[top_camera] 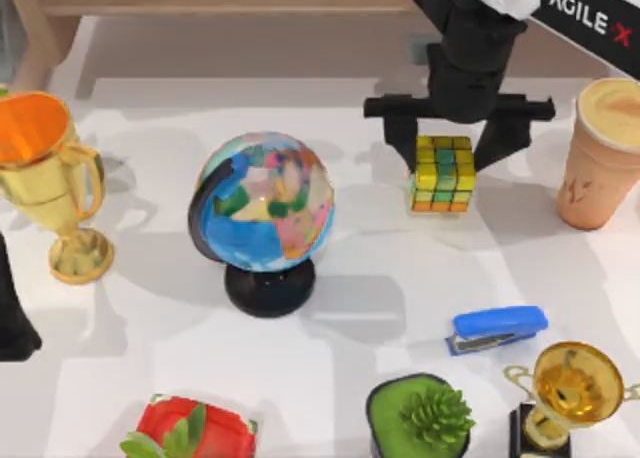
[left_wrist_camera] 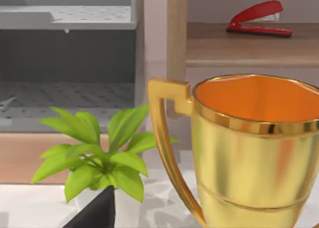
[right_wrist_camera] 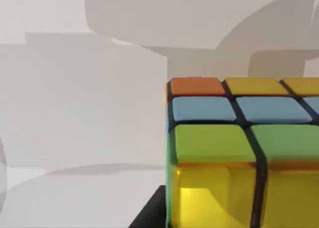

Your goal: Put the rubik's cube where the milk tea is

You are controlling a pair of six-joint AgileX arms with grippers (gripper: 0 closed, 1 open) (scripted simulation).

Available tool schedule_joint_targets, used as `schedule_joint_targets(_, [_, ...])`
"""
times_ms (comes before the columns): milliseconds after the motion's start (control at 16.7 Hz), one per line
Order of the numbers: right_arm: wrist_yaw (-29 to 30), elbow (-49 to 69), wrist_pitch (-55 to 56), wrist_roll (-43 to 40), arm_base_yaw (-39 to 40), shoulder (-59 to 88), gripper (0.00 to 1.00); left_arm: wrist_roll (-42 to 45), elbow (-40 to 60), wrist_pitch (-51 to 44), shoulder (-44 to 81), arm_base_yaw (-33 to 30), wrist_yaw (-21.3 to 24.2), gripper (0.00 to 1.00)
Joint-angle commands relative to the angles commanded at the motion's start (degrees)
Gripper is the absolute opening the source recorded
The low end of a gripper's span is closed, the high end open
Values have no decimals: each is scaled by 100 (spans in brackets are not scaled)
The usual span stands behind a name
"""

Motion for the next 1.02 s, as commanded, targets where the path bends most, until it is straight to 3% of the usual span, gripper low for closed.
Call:
schedule_joint_targets(420, [101, -140, 57, -17, -11, 75, 0, 0, 0, 0, 0, 0, 0, 100])
schedule_joint_targets(1020, [101, -140, 57, -17, -11, 75, 75, 0, 0, 0, 0, 0, 0, 100])
